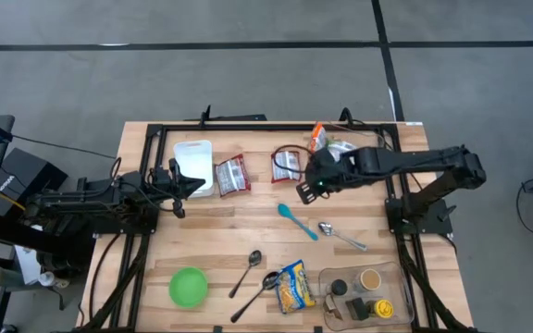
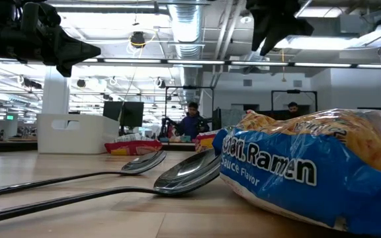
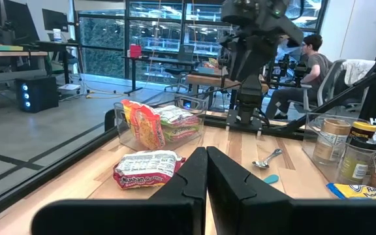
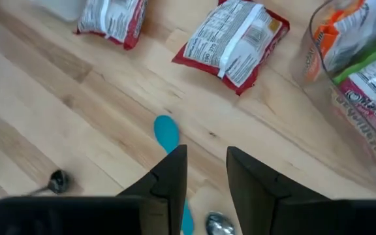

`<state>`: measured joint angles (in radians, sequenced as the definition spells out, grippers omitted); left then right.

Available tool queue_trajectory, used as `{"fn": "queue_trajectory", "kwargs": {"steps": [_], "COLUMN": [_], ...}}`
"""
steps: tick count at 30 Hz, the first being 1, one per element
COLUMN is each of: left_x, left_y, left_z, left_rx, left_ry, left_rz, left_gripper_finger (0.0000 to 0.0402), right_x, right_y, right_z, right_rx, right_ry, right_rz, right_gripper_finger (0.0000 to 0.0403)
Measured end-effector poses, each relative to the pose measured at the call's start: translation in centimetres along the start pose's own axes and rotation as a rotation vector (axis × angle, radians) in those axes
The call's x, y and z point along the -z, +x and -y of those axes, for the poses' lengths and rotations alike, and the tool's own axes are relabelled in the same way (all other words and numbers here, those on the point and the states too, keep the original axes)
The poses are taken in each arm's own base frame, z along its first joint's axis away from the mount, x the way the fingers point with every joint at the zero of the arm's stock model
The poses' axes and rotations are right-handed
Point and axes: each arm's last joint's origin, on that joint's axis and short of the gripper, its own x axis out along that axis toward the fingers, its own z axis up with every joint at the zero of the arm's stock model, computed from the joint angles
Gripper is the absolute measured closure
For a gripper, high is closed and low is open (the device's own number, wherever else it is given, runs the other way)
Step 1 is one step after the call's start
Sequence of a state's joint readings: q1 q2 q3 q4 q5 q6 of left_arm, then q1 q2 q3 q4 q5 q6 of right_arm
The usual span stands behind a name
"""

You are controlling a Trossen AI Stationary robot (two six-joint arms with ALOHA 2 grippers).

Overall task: Pick & Place Food Item
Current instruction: Put the silver spoon into the white bin

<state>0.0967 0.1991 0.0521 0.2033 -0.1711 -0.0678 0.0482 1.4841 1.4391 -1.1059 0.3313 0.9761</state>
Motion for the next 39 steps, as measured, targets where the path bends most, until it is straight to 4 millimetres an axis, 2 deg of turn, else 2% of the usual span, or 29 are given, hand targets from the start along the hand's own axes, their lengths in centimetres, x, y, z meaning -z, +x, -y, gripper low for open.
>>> {"fn": "queue_trajectory", "kwargs": {"steps": [7,13,17,23,30,39], "left_x": [0.0,0.0,0.0,0.0,0.0,0.0], "left_y": [0.0,0.0,0.0,0.0,0.0,0.0], "left_z": [0.0,0.0,0.0,0.0,0.0,0.0], "left_rx": [0.0,0.001,0.001,0.0,0.0,0.0], "left_ry": [0.0,0.0,0.0,0.0,0.0,0.0], "left_rz": [0.0,0.0,0.0,0.0,0.0,0.0], "left_gripper_finger": [0.0399,0.0399,0.0399,0.0399,0.0399,0.0399], "right_x": [1.6,3.2,4.5,5.9,5.5,3.6], "right_y": [-0.6,-1.0,-1.4,-1.8,-1.7,-0.7], "right_z": [-1.2,-1.8,-1.5,-0.2,0.5,0.9], "right_rx": [-0.005,-0.003,0.039,0.162,0.186,0.108], "right_ry": [0.076,0.053,0.009,0.031,-0.002,-0.091], "right_rz": [0.035,0.007,-0.066,-0.249,-0.312,-0.343], "right_gripper_finger": [0.0301,0.0301,0.0301,0.0301,0.0301,0.0301]}}
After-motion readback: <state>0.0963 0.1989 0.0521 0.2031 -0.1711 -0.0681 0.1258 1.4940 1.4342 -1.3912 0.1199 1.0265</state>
